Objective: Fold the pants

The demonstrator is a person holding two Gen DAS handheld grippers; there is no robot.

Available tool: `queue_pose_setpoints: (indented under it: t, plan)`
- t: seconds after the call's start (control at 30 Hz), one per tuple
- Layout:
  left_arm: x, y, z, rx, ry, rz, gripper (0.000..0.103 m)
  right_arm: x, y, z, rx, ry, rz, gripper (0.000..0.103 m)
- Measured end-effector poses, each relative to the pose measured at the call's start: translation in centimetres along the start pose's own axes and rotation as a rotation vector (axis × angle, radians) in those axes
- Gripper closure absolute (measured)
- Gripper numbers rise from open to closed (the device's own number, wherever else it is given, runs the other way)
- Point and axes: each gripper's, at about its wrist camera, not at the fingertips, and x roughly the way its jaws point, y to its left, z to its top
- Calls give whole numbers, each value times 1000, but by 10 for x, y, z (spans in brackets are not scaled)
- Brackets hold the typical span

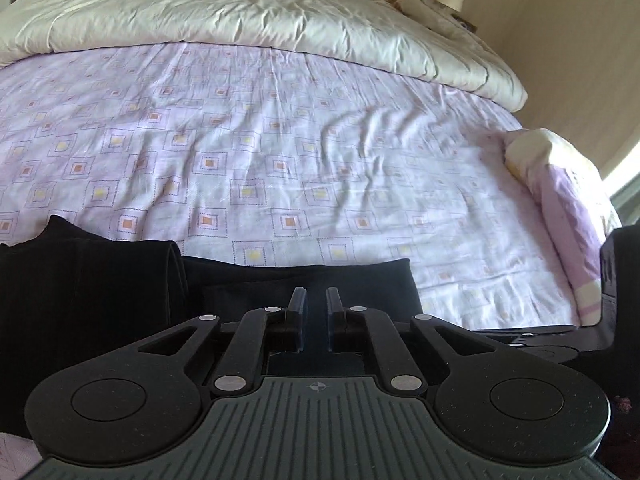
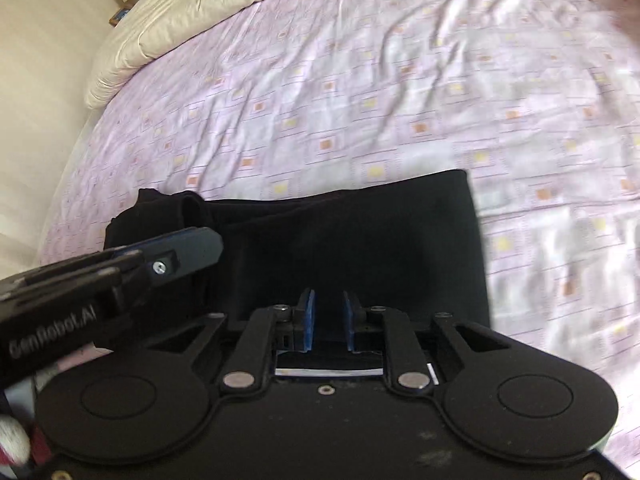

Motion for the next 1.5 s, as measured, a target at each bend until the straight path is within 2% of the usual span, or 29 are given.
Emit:
queue_pose_setpoints:
  t: [0.07,0.17,0.2,0.33,0.4,0.47,0.6,0.73,0.83,1.0,1.13,1.23,1.27,1.3,1.33,1.37,1.4,1.5]
  plan:
    - [-6,11,0,-28,-2,46,93,-3,-5,7,-20,-13,20,65]
    - [-14,34,0,-88,-4,125,93,4,0,21,-57,-21,70,62]
    - [-17,45,0,-114,0,153,93,10,9,27,-69,-24,85,55]
    - [-34,93,-4,-205,22,248,93,27,39,39,-119,-32,130,42]
    - [-41,114,-8,-229,45,289,93,35,55,41,-140,-37,141,30]
    - [-47,134,-13,-244,68,314,93,44,72,45,-156,-37,146,29]
    - [-58,163,-21,-243,107,311,93,61,101,48,-187,-39,145,22]
    - [-64,183,-25,-226,137,273,93,87,125,57,-215,-37,115,18]
    - [-66,196,-26,-214,151,238,93,108,130,65,-200,-25,72,18]
    - [-63,214,-26,-199,177,200,92,136,130,73,-169,9,82,18]
    - [-63,228,-26,-215,187,190,92,148,133,71,-159,35,130,21]
    - [-65,235,-26,-216,188,184,92,155,133,66,-125,44,127,23]
    - [-65,237,-26,-216,187,183,92,155,131,65,-112,43,124,31]
    - [-65,238,-26,-217,185,182,92,154,130,65,-97,42,118,57]
    - [-65,239,-26,-219,184,182,92,153,127,65,-66,53,128,75]
    - [-65,240,-26,-222,182,183,92,150,124,66,-27,50,151,84]
    - [-64,240,-26,-225,182,183,92,144,123,67,-5,42,169,88]
    - [-63,239,-25,-231,173,187,92,118,133,66,-18,15,190,89]
